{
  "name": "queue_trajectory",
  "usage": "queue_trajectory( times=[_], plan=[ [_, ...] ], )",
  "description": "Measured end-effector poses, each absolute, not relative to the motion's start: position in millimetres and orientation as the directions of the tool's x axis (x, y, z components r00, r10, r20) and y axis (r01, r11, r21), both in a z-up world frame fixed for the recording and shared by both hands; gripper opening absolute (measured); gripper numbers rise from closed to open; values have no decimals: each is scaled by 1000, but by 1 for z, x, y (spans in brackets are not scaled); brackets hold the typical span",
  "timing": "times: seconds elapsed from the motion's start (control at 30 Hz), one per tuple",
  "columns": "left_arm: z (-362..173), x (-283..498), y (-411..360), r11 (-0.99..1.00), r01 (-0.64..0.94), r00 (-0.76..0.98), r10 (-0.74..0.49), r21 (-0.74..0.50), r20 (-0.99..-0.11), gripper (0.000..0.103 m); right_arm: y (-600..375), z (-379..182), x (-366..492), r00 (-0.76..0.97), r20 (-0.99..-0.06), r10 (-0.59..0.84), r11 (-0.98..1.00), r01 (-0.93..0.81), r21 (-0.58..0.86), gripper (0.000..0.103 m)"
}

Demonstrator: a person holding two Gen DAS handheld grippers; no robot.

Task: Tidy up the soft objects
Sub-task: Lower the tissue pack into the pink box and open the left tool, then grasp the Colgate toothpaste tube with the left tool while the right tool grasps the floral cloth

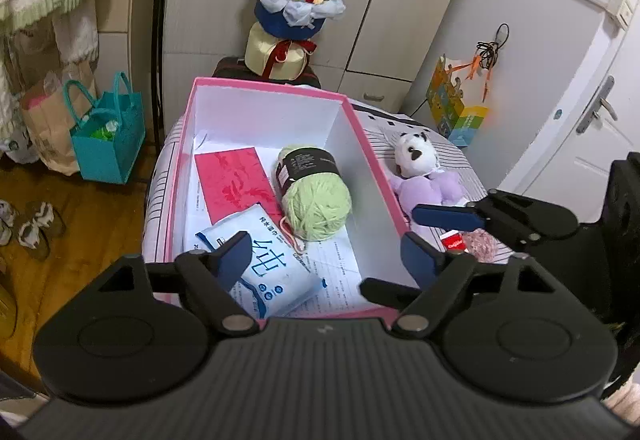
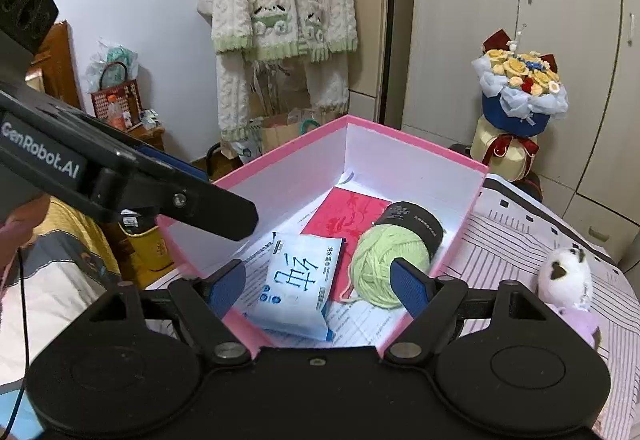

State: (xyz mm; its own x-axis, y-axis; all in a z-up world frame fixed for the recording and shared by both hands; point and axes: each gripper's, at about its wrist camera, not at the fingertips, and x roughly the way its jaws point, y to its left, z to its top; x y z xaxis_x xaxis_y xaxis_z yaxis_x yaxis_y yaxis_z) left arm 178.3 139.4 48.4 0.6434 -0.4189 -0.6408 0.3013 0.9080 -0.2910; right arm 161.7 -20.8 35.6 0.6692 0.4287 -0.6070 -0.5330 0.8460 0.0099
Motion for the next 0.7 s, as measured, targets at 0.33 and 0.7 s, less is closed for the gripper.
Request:
queue_trajectory(
  times=[0.33,0.7],
  plan=[
    [63,135,112,884,403,634,-456,-236,-625,84,-83,57,122,687,-586,429,868,-493,57,83],
    [65,102,59,826,532,581,-516,-186,-629,85,-174,61,89,771,-550,321,934,-355,47,83]
  ],
)
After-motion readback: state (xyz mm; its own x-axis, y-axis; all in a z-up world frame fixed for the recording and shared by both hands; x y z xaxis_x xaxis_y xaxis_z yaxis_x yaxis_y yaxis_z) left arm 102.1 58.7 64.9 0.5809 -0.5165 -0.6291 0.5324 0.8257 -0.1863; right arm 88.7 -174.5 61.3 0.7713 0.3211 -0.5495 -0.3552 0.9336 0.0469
